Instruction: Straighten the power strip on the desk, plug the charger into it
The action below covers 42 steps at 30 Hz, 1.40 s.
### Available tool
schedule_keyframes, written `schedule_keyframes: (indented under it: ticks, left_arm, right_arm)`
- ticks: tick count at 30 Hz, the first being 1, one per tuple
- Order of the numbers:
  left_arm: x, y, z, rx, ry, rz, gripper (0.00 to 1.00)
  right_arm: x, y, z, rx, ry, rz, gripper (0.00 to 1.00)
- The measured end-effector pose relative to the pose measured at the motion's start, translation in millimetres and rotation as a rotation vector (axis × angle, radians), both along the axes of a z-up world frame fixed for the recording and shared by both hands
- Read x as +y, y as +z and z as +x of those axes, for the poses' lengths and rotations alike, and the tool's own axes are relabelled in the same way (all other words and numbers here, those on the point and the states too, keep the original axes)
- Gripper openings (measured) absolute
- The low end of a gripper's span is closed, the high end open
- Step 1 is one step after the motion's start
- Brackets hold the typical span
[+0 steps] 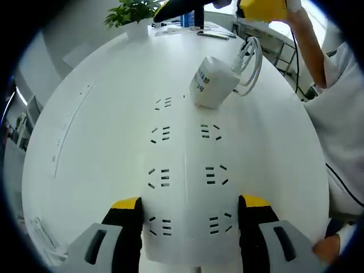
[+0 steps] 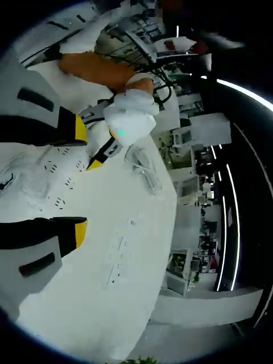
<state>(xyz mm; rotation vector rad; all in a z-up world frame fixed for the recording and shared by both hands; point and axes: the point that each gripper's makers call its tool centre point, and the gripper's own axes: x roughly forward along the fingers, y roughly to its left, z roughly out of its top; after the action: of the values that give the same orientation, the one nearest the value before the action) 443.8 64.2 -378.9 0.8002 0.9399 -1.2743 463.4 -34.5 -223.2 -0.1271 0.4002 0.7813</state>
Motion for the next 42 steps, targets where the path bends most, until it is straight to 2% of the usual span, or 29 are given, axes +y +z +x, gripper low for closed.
schedule_keyframes:
  ticks: [1,2,3,4,6,7,9,11,12,14,21,24,26,28,33,34,39,42]
  left_arm:
    - [-0.1,0.0,0.0,0.000,0.000,-0.001,0.69]
    - [-0.1,0.0,0.0,0.000,0.001,-0.001,0.69]
    - [-0.2,0.1,0.1,0.000,0.001,-0.001,0.69]
    - [-0.2,0.1,0.1,0.000,0.001,-0.002,0.69]
    - [-0.4,0.1,0.2,0.001,0.001,0.000,0.69]
    - [-0.3,0.1,0.2,0.001,0.002,0.000,0.69]
    - [-0.5,0.1,0.5,0.001,0.003,-0.003,0.69]
    - [-0.6,0.2,1.0,0.001,0.004,-0.008,0.69]
    - [-0.6,0.2,1.1,0.001,0.004,-0.008,0.69]
    - [-0.7,0.2,1.5,0.001,0.006,-0.010,0.69]
    - [-0.2,0.4,3.9,0.003,0.007,-0.001,0.69]
    - [-0.4,0.4,4.1,0.003,0.005,0.000,0.69]
    - [-0.6,0.4,4.3,0.003,0.004,0.001,0.69]
    - [0.2,0.4,5.0,0.004,0.003,0.000,0.69]
    - [-0.5,0.5,6.8,0.004,0.000,-0.002,0.69]
    - [-0.7,0.6,6.9,0.003,0.000,-0.003,0.69]
    - [-1.7,0.5,7.0,0.004,-0.003,-0.003,0.69]
    - [-2.2,0.6,7.1,0.004,-0.004,-0.002,0.69]
  right_arm:
    - [-2.4,9.6,-0.9,-0.051,0.021,0.044,0.47]
    - [-3.5,11.4,-2.1,-0.075,0.038,0.038,0.46]
    - [-7.4,17.6,-8.7,-0.173,0.098,0.029,0.46]
    - [-7.6,19.4,-11.8,-0.204,0.122,0.036,0.46]
    - [-4.3,23.3,-22.3,-0.254,0.186,0.117,0.46]
    - [-3.4,22.6,-24.2,-0.249,0.194,0.132,0.46]
    - [2.1,19.4,-41.1,-0.325,0.332,0.162,0.42]
    - [-2.2,12.3,-47.7,-0.390,0.370,0.172,0.35]
    - [-3.1,10.8,-48.3,-0.389,0.372,0.173,0.34]
    - [-4.5,1.2,-55.8,-0.318,0.406,0.194,0.42]
    - [-13.5,-16.4,-47.2,-0.349,0.449,0.119,0.55]
    - [-8.9,-37.8,-40.9,-0.374,0.488,0.035,0.55]
    - [-4.8,-53.2,-36.1,-0.398,0.519,-0.023,0.49]
    - [-1.0,-60.7,-31.7,-0.377,0.537,-0.014,0.49]
    - [4.5,-69.4,-21.2,-0.398,0.591,-0.025,0.45]
    - [5.3,-69.4,-23.1,-0.382,0.617,-0.006,0.43]
    - [12.0,-69.5,-30.5,-0.384,0.690,-0.008,0.32]
    - [13.2,-69.5,-31.1,-0.383,0.709,-0.018,0.30]
